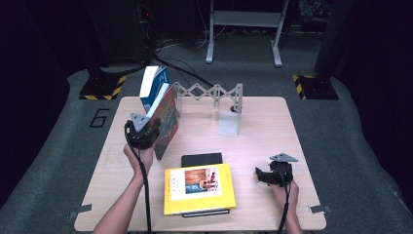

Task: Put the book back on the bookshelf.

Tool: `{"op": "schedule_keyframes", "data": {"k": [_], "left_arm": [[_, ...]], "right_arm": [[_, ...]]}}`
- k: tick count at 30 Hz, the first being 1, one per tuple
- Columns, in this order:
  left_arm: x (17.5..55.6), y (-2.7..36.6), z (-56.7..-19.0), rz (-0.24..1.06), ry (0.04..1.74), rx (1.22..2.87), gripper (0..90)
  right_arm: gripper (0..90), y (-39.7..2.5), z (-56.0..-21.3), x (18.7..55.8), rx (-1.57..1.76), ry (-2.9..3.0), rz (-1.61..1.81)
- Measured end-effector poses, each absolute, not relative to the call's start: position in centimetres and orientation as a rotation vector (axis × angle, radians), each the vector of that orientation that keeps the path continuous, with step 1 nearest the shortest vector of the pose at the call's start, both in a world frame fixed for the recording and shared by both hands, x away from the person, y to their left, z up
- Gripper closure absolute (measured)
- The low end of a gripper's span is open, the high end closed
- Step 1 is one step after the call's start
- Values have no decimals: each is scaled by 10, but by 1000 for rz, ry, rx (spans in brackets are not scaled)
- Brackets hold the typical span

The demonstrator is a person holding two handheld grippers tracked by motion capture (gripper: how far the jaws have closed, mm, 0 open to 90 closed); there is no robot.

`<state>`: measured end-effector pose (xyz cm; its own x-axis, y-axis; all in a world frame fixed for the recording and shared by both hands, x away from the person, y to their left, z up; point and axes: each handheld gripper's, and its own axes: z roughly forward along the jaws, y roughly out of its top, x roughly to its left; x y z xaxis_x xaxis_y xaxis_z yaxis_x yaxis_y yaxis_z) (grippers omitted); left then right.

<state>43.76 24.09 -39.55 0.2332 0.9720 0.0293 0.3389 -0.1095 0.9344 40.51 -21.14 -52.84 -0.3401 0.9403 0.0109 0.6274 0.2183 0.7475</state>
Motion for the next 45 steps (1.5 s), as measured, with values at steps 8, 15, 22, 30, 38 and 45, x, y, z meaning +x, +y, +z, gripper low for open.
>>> {"op": "schedule_keyframes", "data": {"k": [8, 15, 22, 30, 38, 45], "left_arm": [[439, 242, -391, 860, 1241, 1626, 711], [441, 244, -376, 849, 1220, 1648, 625], [449, 245, -361, 803, 1194, 1723, 550], [459, 239, -348, 792, 1144, 1815, 545], [457, 239, -347, 829, 1147, 1822, 719], [461, 238, -341, 828, 1159, 1830, 599]], "right_arm": [[140, -211, -528, 405, 1457, 2044, 937], [140, -211, -528, 405, 1458, 2043, 939], [140, -211, -528, 405, 1457, 2043, 937], [140, -212, -528, 405, 1442, 2050, 930], [140, -211, -528, 405, 1446, 2049, 931], [139, -211, -528, 405, 1446, 2052, 926]]}}
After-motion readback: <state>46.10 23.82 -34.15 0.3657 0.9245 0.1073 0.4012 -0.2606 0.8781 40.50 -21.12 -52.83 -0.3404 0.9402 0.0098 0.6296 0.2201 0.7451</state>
